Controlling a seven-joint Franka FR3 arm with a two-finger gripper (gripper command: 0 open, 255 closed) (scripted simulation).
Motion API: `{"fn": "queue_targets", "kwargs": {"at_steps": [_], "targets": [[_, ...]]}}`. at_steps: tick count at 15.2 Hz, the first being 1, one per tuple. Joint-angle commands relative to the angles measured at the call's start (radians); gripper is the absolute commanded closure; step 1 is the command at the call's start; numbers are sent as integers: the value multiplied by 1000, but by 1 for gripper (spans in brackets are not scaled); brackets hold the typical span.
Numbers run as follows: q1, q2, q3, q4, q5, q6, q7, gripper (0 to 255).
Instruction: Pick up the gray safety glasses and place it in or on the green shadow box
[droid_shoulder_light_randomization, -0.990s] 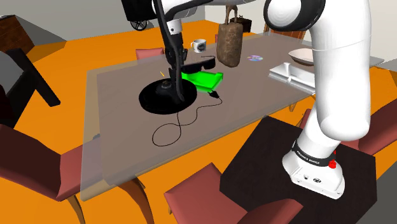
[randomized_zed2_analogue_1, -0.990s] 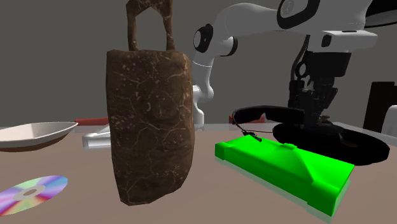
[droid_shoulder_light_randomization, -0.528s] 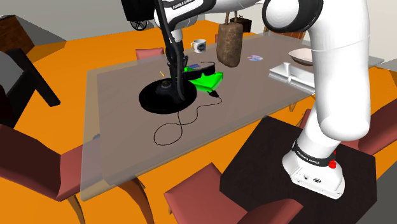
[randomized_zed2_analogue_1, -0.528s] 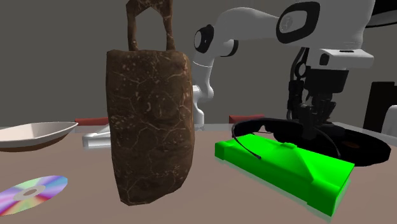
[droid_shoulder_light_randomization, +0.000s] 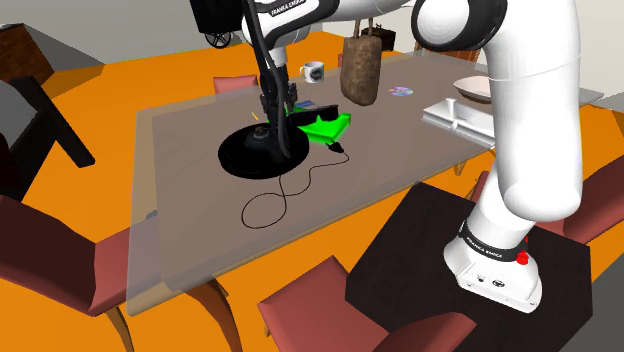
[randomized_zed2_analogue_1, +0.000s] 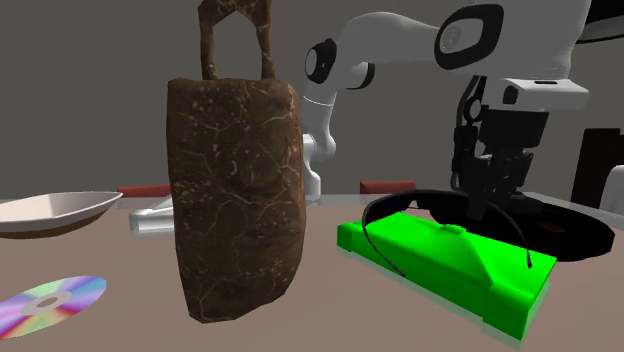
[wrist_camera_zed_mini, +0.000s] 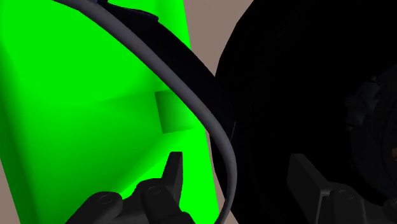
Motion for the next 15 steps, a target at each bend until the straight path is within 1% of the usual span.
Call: {"fn": "queue_targets", "kwargs": {"at_steps": [1, 4, 8, 15], "targets": [[2, 4, 2, -2, 0, 0, 0, 0], [3, 0, 2, -3, -1, -3, 0, 0], [-5, 18, 0, 151, 0, -139, 3, 0], [-5, 18, 0, 151, 0, -139, 3, 0]]}}
